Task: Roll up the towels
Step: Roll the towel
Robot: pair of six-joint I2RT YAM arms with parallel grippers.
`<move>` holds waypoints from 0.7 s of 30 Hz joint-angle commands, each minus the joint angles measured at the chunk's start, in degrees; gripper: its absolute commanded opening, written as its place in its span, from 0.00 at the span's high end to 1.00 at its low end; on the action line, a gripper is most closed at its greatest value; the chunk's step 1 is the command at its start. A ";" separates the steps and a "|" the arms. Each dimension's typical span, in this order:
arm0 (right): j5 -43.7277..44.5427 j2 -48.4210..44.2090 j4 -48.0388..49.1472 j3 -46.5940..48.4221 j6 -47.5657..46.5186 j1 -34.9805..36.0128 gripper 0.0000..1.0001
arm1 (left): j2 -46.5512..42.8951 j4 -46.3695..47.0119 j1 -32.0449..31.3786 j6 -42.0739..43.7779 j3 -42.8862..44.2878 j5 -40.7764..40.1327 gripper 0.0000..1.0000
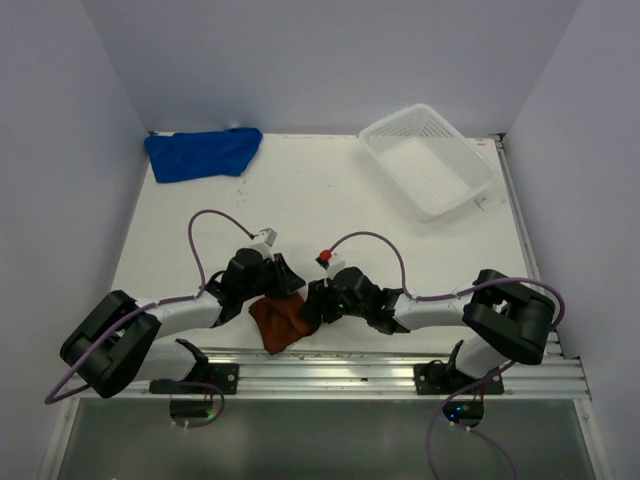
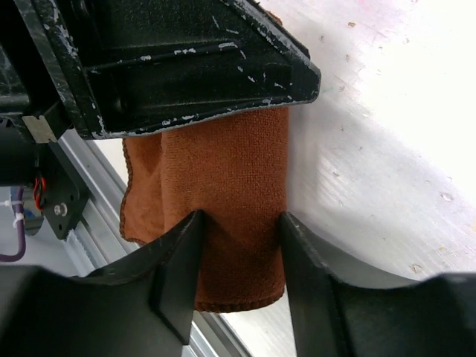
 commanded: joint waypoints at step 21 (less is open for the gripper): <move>32.76 -3.09 -26.44 12.18 -12.42 11.01 0.91 | -7.84 -9.47 -0.07 3.28 6.06 -7.87 0.70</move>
